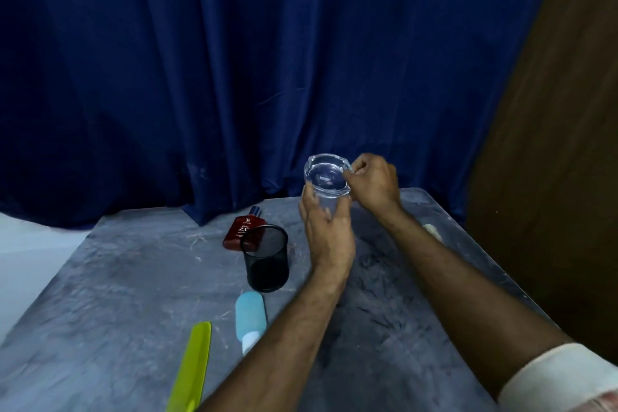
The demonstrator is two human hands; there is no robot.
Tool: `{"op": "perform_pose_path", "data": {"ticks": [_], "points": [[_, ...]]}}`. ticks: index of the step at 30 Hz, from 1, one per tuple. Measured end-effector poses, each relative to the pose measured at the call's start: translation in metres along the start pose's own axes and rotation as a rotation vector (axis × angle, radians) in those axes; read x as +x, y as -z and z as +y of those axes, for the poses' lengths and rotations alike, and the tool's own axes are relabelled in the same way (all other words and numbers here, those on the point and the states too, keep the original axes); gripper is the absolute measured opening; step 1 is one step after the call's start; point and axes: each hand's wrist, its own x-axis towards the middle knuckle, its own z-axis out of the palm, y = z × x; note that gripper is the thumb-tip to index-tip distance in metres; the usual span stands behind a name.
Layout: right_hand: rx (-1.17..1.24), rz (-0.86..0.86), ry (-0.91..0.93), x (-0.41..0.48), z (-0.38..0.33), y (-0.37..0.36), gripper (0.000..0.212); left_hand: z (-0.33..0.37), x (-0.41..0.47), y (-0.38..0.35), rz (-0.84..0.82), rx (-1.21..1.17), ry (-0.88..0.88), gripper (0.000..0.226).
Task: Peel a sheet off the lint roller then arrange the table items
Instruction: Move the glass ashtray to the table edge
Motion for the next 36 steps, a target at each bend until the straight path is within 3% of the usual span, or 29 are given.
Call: {"op": "perform_pose_path", "data": {"ticks": [8, 17, 19, 25, 32, 36], "points": [[0.122, -0.028, 0.064, -0.016, -0.057, 0.002, 0.011, 0.034, -0.004, 0.042, 0.015, -0.035, -0.091, 0.068], [0.378, -0.273, -0.008, -0.062, -0.121, -0.041, 0.016, 0.053, -0.002, 0.148, 0.198, -0.097, -0.169, 0.063], [0.412, -0.319, -0.009, -0.08, -0.134, -0.058, 0.019, 0.051, -0.001, 0.182, 0.26, -0.084, -0.175, 0.051], [0.455, -0.44, -0.068, -0.139, -0.161, -0.123, 0.026, 0.036, 0.002, 0.275, 0.458, -0.045, -0.125, 0.022], [0.334, -0.636, -0.146, -0.196, -0.162, -0.189, 0.014, 0.009, 0.006, 0.356, 0.474, 0.214, 0.029, 0.031], [0.239, -0.704, -0.173, -0.213, -0.157, -0.209, 0.036, -0.006, 0.009, 0.382, 0.448, 0.3, 0.105, 0.027]]}}
